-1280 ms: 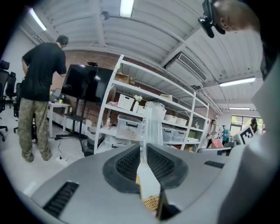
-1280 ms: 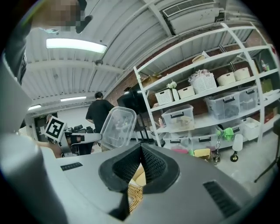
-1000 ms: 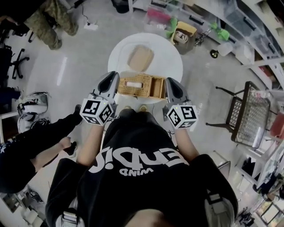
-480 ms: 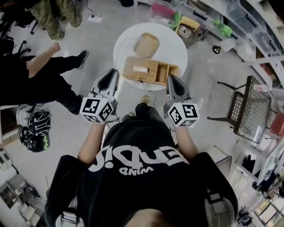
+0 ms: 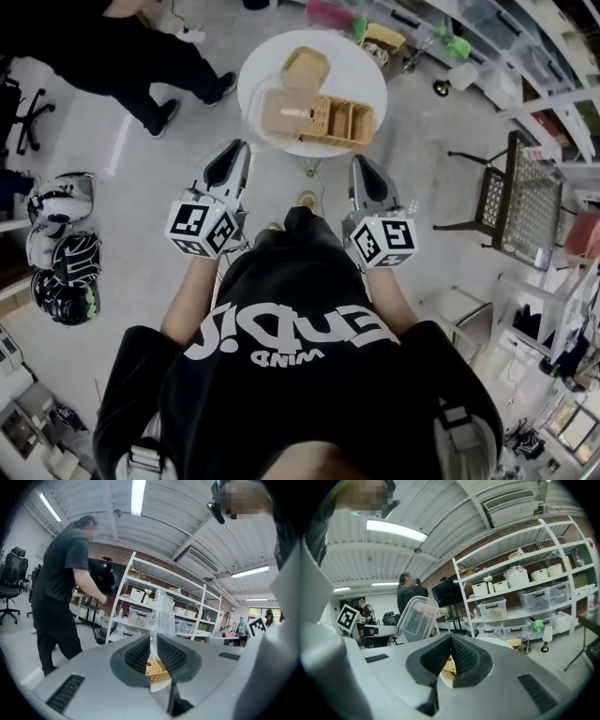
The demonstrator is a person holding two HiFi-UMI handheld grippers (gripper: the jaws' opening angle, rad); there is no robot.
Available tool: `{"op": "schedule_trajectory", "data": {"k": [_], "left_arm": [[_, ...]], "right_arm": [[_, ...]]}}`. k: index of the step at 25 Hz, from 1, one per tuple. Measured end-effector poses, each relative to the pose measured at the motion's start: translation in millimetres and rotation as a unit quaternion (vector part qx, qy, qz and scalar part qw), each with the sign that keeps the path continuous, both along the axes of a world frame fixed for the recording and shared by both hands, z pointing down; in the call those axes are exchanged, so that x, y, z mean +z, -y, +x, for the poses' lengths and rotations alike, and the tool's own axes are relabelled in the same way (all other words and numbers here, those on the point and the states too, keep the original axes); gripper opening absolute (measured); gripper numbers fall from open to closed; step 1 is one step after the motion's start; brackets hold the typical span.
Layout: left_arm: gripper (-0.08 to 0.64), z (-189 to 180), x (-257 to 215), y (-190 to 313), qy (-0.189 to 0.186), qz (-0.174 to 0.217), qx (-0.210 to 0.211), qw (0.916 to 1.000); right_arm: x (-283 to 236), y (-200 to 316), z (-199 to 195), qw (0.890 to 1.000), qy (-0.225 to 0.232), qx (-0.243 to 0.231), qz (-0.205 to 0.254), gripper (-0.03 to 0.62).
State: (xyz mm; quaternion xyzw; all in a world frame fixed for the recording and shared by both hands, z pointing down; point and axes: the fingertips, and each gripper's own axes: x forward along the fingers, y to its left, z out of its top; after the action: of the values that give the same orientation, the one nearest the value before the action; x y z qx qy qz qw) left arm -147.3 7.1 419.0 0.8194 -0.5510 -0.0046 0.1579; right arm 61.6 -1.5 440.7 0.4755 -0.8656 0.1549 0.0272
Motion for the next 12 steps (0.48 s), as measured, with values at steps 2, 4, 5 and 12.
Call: {"op": "schedule_trajectory", "data": {"k": [2,4,5,12], "left_arm": [[0.043,4.1,-2.9,-16.1,0.0,0.001,0.002,1.0],[0.043,7.9,-5.0,-29.1,-0.002,0.002,-0.001,1.0],[0.043,9.3,-5.8,-34.3,-0.003,0.002,-0.003,1.0],[0.043,25.8,-1.8,-42.7,-0.002,0.014,-0.012,0.9998]], "right_arm": [[-5.1,-13.5,3.9,1.0,-0.001,0.001,0.006,-0.006],[-9.7,-23.2,7.6,1.0,-0.001,-0.001,0.012,-0.006],[-11.4,-26.8,9.2,1.0,-0.002,-0.003,0.014,-0.006],[-9.1,-33.7,26.8,1.0,-0.006,-0.014,0.02,-0.006]]}}
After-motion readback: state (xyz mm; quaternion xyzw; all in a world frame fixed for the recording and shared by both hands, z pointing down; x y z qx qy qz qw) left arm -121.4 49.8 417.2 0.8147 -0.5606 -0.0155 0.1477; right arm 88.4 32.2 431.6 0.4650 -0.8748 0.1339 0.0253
